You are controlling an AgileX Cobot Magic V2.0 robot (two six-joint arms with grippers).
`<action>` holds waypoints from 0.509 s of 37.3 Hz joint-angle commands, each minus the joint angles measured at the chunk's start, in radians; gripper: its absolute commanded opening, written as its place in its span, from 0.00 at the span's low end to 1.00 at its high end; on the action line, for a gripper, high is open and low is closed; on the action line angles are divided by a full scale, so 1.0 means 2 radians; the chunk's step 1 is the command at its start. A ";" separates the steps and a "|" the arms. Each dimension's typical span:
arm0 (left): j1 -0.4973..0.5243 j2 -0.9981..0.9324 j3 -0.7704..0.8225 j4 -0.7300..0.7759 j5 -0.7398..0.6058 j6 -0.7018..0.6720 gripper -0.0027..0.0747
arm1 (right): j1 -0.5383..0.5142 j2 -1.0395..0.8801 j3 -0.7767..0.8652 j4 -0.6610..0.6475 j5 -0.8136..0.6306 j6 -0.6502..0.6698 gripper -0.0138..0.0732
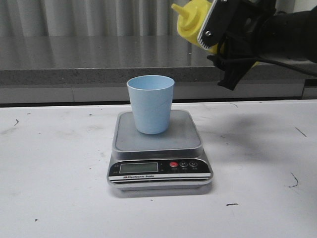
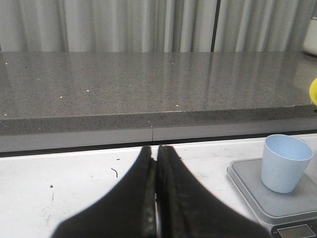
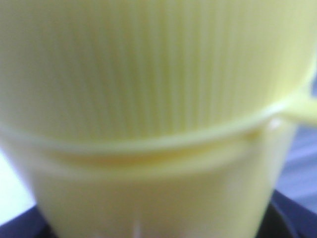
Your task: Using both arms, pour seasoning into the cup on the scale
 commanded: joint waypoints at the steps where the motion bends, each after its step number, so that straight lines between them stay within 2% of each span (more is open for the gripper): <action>1: 0.001 0.006 -0.012 -0.007 -0.037 -0.002 0.01 | 0.001 -0.027 -0.040 -0.002 -0.063 -0.099 0.29; 13: 0.001 0.006 -0.012 -0.007 -0.037 -0.002 0.01 | 0.001 -0.014 -0.095 -0.017 -0.070 -0.291 0.29; 19: 0.001 0.006 -0.012 -0.007 -0.037 -0.002 0.01 | 0.001 -0.013 -0.098 -0.047 -0.070 -0.349 0.29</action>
